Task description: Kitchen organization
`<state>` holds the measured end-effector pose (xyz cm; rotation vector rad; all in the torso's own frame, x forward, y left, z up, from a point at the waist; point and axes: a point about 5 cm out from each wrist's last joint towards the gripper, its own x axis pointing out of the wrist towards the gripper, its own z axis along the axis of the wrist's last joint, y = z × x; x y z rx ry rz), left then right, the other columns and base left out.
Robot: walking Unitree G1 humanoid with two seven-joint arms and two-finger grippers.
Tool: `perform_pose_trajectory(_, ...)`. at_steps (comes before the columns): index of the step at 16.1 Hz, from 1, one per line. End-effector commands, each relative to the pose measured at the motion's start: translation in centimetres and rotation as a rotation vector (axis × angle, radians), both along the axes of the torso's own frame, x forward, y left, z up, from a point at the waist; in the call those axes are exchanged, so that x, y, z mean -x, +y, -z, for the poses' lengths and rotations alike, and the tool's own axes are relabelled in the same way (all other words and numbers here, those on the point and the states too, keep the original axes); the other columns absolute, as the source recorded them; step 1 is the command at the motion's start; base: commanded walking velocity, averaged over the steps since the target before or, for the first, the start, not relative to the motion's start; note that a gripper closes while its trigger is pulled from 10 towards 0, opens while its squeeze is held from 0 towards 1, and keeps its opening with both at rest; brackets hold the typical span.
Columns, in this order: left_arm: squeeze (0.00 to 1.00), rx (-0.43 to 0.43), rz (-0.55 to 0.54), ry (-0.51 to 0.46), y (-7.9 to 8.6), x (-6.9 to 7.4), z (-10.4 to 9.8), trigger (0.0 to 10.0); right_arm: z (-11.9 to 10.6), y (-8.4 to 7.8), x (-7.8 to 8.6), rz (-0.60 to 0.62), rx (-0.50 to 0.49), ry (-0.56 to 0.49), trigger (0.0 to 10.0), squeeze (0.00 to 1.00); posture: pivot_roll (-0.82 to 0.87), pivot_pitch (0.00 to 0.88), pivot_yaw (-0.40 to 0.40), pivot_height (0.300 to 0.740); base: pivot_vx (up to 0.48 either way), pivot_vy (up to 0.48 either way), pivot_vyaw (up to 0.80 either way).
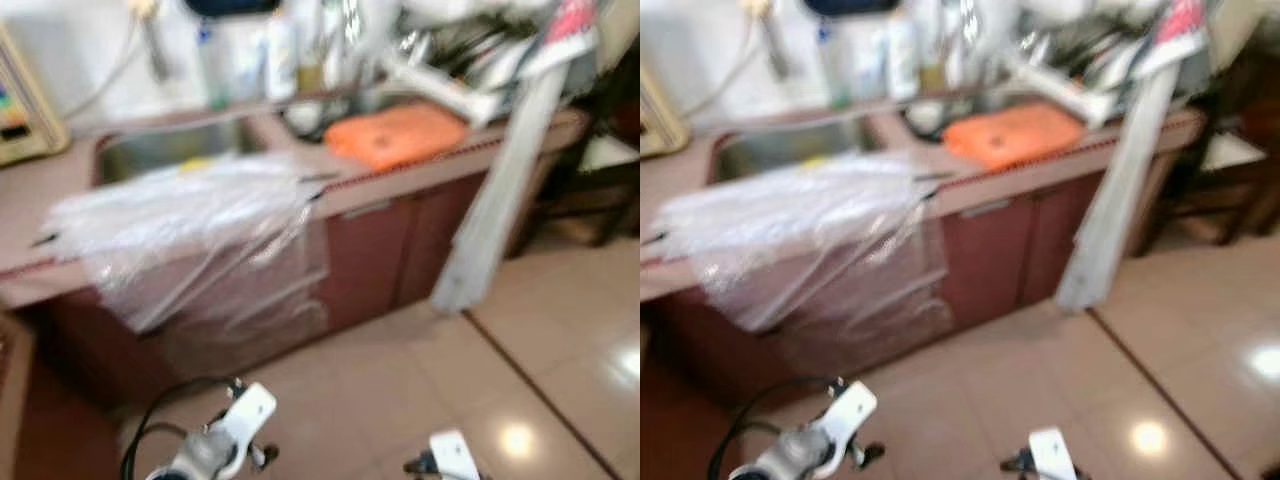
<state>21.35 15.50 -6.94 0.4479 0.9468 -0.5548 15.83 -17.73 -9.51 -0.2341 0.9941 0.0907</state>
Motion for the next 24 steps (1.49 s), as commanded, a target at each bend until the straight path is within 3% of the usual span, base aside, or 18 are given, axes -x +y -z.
perform_pose_trajectory(1, 0.0, -0.032, -0.01, 0.027, 1.0, 0.6, 0.3, 10.0, 0.3, 0.7, 0.6, -0.008, -0.016, 0.02, 10.0, 0.0, -0.13, 0.0, 0.068, 0.74, 0.0, 0.0, -0.79)
perform_pose_trajectory(14, 0.0, -0.019, -0.035, 0.034, 0.5, 0.8, 0.5, 10.0, 0.5, 0.2, 1.2, -0.017, -0.006, 0.04, 10.0, 0.0, -0.13, 0.0, 0.037, 0.74, 0.0, 0.0, -0.78)
perform_pose_trajectory(18, 0.0, 0.011, -0.089, 0.044, 0.0, 1.2, 0.8, 10.0, 0.4, -0.3, 1.1, -0.059, 0.012, 0.043, 10.0, 0.0, -0.14, 0.0, 0.006, 0.74, 0.0, 0.0, -0.11)
perform_pose_trajectory(24, 0.0, 0.005, -0.082, 0.046, -0.1, 1.1, 0.7, 10.0, 0.5, 0.0, 1.2, -0.069, 0.008, 0.046, 10.0, 0.0, -0.14, 0.0, 0.023, 0.74, 0.0, -0.36, 0.0)
